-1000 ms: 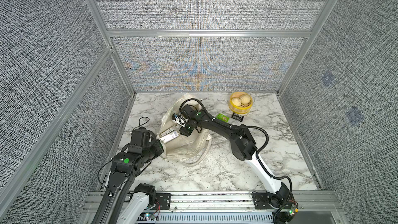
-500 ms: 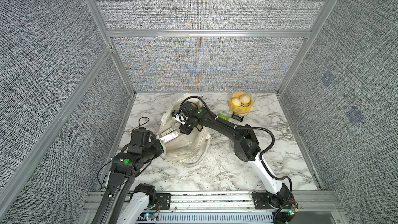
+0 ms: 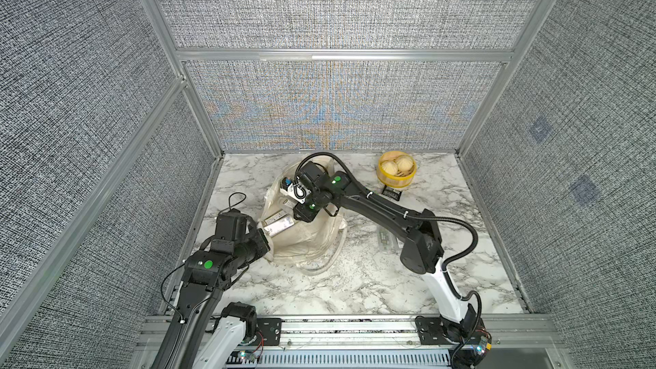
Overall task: Take out the compass set from the canvas bag
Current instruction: Pick up the compass set from the canvas bag, then place the compass set at the center of the board.
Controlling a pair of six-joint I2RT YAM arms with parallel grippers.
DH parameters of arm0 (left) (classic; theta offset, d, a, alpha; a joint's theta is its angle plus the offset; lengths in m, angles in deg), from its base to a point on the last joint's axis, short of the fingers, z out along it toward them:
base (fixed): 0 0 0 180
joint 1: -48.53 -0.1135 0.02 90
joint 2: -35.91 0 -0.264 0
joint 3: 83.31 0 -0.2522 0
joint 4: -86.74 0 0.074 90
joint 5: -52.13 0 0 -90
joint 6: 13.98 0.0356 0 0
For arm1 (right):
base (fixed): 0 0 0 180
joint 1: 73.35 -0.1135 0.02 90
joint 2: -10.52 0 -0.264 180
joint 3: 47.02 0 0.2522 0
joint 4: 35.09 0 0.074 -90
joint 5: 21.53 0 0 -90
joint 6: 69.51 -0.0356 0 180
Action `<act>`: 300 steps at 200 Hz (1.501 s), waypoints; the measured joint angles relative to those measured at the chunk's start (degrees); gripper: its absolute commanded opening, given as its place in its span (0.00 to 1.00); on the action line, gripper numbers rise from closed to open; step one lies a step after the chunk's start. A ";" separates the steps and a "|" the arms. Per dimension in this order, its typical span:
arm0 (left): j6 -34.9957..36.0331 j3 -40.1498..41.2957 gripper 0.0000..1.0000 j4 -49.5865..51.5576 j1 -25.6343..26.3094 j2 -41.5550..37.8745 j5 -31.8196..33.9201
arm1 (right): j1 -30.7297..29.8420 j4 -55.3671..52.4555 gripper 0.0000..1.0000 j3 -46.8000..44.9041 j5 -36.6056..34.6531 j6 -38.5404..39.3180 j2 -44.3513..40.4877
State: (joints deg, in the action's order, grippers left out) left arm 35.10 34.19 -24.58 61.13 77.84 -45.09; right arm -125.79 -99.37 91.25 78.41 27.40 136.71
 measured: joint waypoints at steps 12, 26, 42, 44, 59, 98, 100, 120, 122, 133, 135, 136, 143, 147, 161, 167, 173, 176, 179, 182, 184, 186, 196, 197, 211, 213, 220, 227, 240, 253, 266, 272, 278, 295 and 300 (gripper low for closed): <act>0.22 -0.02 0.00 -0.07 -0.07 -0.11 0.07 | -0.55 -0.98 0.45 -2.23 0.39 -0.68 -3.21; 0.46 -0.22 0.00 -0.20 -0.09 -0.04 0.20 | -1.55 -2.29 0.45 -5.25 0.94 -1.07 -7.32; 0.92 -0.22 0.00 -0.92 -0.11 -0.04 0.20 | -2.84 -4.09 0.45 -9.07 1.40 -2.16 -12.83; 0.94 -0.22 0.00 -1.03 -0.11 -0.04 0.17 | -2.99 -4.33 0.45 -9.53 1.51 -2.27 -13.46; 1.46 -0.17 0.00 -1.51 -0.11 -0.11 0.15 | -3.96 -5.57 0.45 -12.79 1.95 -3.39 -18.88; 1.90 0.17 0.00 -2.84 -0.15 -0.11 -0.48 | -4.50 -7.56 0.45 -21.35 -0.22 -8.37 -32.33; 1.90 0.22 0.00 -2.93 -0.15 -0.11 -0.59 | -4.44 -7.72 0.45 -22.08 -0.59 -8.70 -33.18; 2.14 0.46 0.00 -3.63 -0.22 -0.15 -1.57 | -2.10 -8.72 0.45 -29.49 -3.80 -12.02 -41.44; 2.16 0.46 0.00 -3.74 -0.22 -0.15 -1.70 | -1.62 -8.76 0.45 -30.42 -4.13 -12.46 -42.34; 2.56 0.46 0.00 -4.00 -0.22 -0.13 -1.95 | 1.42 -8.98 0.45 -35.39 -6.36 -14.60 -47.17; 2.62 0.46 0.00 -4.00 -0.22 -0.13 -1.99 | 2.16 -8.87 0.45 -36.39 -6.99 -15.02 -48.13; 2.64 0.46 0.00 -4.00 -0.22 -0.13 -2.01 | 2.38 -8.90 0.45 -36.72 -7.17 -15.19 -48.43; 2.91 0.46 0.00 -4.02 -0.22 -0.11 -2.32 | 4.96 -8.81 0.44 -40.04 -8.85 -16.79 -51.47; 3.02 0.46 0.00 -4.04 -0.26 -0.11 -2.49 | 6.73 -8.70 0.44 -42.01 -9.51 -17.79 -53.29; 3.45 0.46 0.00 -4.26 -0.26 -0.04 -3.32 | 12.85 -8.02 0.44 -47.89 -11.17 -21.18 -58.03; 3.56 0.46 0.00 -4.31 -0.26 0.15 -3.50 | 16.28 -7.41 0.44 -50.64 -12.22 -23.02 -59.65; 3.87 0.46 0.00 -4.33 -0.26 0.37 -3.74 | 19.30 -6.93 0.44 -52.89 -12.85 -24.59 -60.61; 3.98 0.44 0.00 -4.35 -0.26 0.55 -3.89 | 20.96 -6.62 0.43 -53.94 -13.05 -25.42 -60.92; 4.09 0.42 0.00 -4.37 -0.26 0.70 -4.04 | 22.34 -6.51 0.43 -54.82 -13.09 -26.25 -61.13; 4.22 0.42 0.00 -4.46 -0.26 0.85 -4.22 | 24.26 -6.10 0.42 -56.06 -13.46 -27.02 -61.31; 4.35 0.42 0.00 -4.50 -0.26 0.98 -4.39 | 25.00 -5.97 0.42 -56.52 -13.66 -27.36 -61.35; 4.46 0.39 0.00 -4.59 -0.26 1.11 -4.52 | 26.03 -5.68 0.41 -57.20 -13.79 -27.89 -61.42; 4.74 0.28 0.00 -4.90 -0.26 1.53 -4.98 | 30.93 -4.17 0.39 -60.33 -15.02 -30.05 -61.48; 4.79 0.28 0.00 -4.98 -0.26 1.57 -5.01 | 31.67 -3.91 0.39 -60.76 -15.08 -30.38 -61.48; 5.16 0.28 0.00 -5.51 -0.35 1.88 -5.51 | 38.14 -1.64 0.38 -64.61 -15.10 -32.39 -60.52; 5.20 0.28 0.00 -5.53 -0.37 1.88 -5.60 | 38.71 -1.38 0.38 -64.92 -15.10 -32.61 -60.33; 5.49 0.28 0.00 -5.60 -0.44 1.86 -6.01 | 41.64 0.15 0.38 -66.49 -15.13 -33.27 -58.82; 5.70 0.28 0.00 -5.64 -0.55 1.88 -6.32 | 43.85 1.81 0.38 -67.84 -14.86 -33.46 -57.02; 6.14 0.33 0.00 -5.95 -0.81 1.92 -6.86 | 46.51 3.30 0.38 -69.16 -13.68 -33.44 -52.83; 6.45 0.50 0.00 -6.43 -0.98 1.97 -7.54 | 47.91 4.72 0.38 -69.42 -13.25 -32.46 -48.50; 6.51 0.66 0.00 -6.73 -1.03 1.99 -8.00 | 48.28 5.16 0.38 -68.72 -13.51 -30.58 -43.78; 6.58 0.66 0.00 -6.80 -1.03 1.97 -8.13 | 48.30 4.81 0.38 -68.04 -13.84 -29.68 -41.83; 6.62 0.66 0.00 -6.82 -1.03 1.97 -8.33 | 48.33 4.48 0.38 -67.19 -14.58 -28.76 -40.09; 6.73 0.66 0.00 -6.84 -1.07 1.99 -8.85 | 48.35 4.61 0.39 -65.24 -17.49 -25.86 -36.94; 6.86 0.66 0.00 -6.86 -1.07 2.03 -8.98 | 48.39 4.70 0.40 -65.02 -18.25 -24.98 -36.44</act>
State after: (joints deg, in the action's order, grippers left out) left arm 41.96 34.85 -31.45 60.06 79.87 -54.07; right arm -77.40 -94.67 26.23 60.16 2.42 100.28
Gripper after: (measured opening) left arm 0.048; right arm 0.435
